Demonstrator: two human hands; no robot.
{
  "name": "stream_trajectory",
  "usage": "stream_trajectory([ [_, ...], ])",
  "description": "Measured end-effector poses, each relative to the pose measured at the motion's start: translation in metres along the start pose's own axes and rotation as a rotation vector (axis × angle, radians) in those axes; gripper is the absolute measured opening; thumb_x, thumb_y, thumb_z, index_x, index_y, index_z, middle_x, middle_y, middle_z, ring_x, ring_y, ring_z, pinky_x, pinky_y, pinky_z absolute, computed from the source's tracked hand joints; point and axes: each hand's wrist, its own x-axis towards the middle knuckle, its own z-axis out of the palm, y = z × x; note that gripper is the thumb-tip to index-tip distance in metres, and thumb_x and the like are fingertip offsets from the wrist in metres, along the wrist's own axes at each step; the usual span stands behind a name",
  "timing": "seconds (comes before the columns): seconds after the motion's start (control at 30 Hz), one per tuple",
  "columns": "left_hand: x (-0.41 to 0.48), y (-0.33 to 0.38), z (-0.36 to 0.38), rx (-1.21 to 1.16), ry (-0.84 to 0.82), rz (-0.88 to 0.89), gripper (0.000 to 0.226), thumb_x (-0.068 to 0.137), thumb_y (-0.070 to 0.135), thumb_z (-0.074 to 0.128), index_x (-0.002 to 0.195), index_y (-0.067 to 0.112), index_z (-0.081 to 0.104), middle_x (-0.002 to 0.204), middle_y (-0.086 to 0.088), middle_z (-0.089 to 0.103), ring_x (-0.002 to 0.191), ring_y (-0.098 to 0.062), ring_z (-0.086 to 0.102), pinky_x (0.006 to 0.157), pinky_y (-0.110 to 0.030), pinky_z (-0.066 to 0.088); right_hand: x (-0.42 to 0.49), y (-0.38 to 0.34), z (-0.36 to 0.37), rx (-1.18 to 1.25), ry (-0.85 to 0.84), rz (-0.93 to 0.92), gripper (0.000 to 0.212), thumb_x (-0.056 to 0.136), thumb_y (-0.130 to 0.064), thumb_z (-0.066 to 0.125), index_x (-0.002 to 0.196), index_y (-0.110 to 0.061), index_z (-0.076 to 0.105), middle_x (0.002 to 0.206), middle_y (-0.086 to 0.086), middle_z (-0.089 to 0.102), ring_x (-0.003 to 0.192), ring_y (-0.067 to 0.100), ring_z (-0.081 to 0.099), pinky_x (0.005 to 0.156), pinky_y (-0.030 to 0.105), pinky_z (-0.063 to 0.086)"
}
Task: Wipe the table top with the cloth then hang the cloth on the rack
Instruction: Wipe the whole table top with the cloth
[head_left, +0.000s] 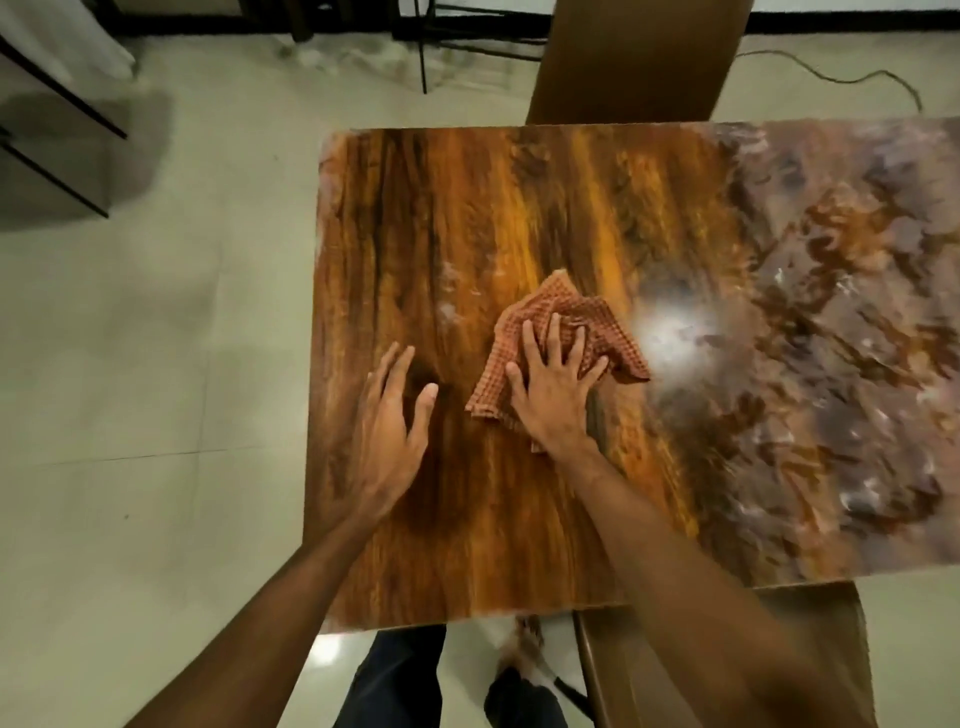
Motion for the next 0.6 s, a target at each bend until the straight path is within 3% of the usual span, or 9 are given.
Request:
stream_trajectory([
  [0.07, 0.026, -0.018, -0.010, 0.011, -0.020, -0.045, 0.063, 0.103, 0.060, 0.034, 0.156, 0.026, 0.035, 0.164, 0.004, 0.034, 0.149, -0.012, 0.026, 0.126, -0.024, 0.008, 0.051, -0.027, -0.008, -0.011, 0.009, -0.063, 0.065, 0.108, -0.055, 0.029, 0.167, -0.032, 0.014, 0.175, 0.008, 0.005, 0.158, 0.047, 0.000, 0.116, 0.080, 0.000],
  [0.13, 0.050, -0.035, -0.017, -0.097, -0.068, -0.088, 0.069, 0.099, 0.065, 0.029, 0.158, 0.028, 0.030, 0.166, 0.007, 0.028, 0.153, -0.014, 0.024, 0.126, -0.043, 0.021, 0.104, -0.052, -0.020, -0.024, 0.007, -0.161, 0.064, 0.108, -0.054, 0.030, 0.166, -0.033, 0.015, 0.175, 0.006, 0.005, 0.159, 0.045, 0.001, 0.118, 0.080, 0.001],
  [0.17, 0.059, -0.041, -0.019, -0.149, -0.069, -0.094, 0.070, 0.099, 0.065, 0.029, 0.158, 0.028, 0.030, 0.166, 0.007, 0.027, 0.153, -0.015, 0.024, 0.125, -0.042, 0.022, 0.124, -0.060, -0.025, -0.024, 0.008, -0.174, 0.062, 0.109, -0.053, 0.030, 0.166, -0.033, 0.015, 0.176, 0.005, 0.004, 0.159, 0.044, 0.001, 0.118, 0.080, 0.001],
  [0.23, 0.076, -0.055, -0.024, -0.189, -0.034, -0.112, 0.070, 0.100, 0.064, 0.029, 0.159, 0.026, 0.030, 0.166, 0.006, 0.028, 0.153, -0.013, 0.025, 0.121, -0.025, 0.017, 0.149, -0.083, -0.024, -0.038, 0.016, -0.153, 0.061, 0.110, -0.049, 0.028, 0.167, -0.031, 0.013, 0.176, 0.005, 0.002, 0.159, 0.043, 0.001, 0.117, 0.080, 0.001],
  [0.33, 0.081, -0.066, -0.031, -0.247, 0.030, -0.164, 0.065, 0.103, 0.059, 0.031, 0.157, 0.023, 0.034, 0.163, 0.004, 0.033, 0.150, -0.010, 0.029, 0.113, -0.008, 0.015, 0.102, -0.125, 0.002, -0.099, 0.048, -0.245, 0.064, 0.108, -0.044, 0.020, 0.167, -0.023, 0.009, 0.176, 0.005, 0.003, 0.160, 0.042, 0.005, 0.118, 0.079, 0.009],
  [0.47, 0.074, -0.071, -0.036, -0.294, 0.071, -0.213, 0.061, 0.105, 0.053, 0.031, 0.156, 0.021, 0.037, 0.162, 0.002, 0.036, 0.148, -0.009, 0.030, 0.117, -0.019, 0.022, 0.024, -0.136, 0.028, -0.099, 0.004, -0.546, 0.063, 0.109, -0.044, 0.023, 0.167, -0.022, 0.015, 0.176, 0.002, 0.005, 0.161, 0.034, 0.007, 0.118, 0.076, 0.015],
  [0.53, 0.061, -0.077, -0.037, -0.300, 0.093, -0.241, 0.060, 0.105, 0.054, 0.030, 0.155, 0.022, 0.037, 0.163, 0.002, 0.035, 0.149, -0.012, 0.031, 0.116, -0.026, 0.024, 0.031, -0.131, 0.024, -0.117, 0.010, -0.525, 0.063, 0.110, -0.047, 0.025, 0.167, -0.021, 0.015, 0.176, 0.000, 0.006, 0.161, 0.030, 0.007, 0.120, 0.073, 0.013],
  [0.6, 0.048, -0.080, -0.039, -0.313, 0.123, -0.256, 0.064, 0.103, 0.059, 0.027, 0.155, 0.023, 0.038, 0.163, 0.003, 0.035, 0.149, -0.012, 0.032, 0.116, -0.026, 0.025, 0.038, -0.138, 0.021, -0.075, 0.029, -0.375, 0.063, 0.110, -0.044, 0.025, 0.167, -0.020, 0.015, 0.176, 0.001, 0.004, 0.161, 0.032, 0.005, 0.121, 0.073, 0.009],
])
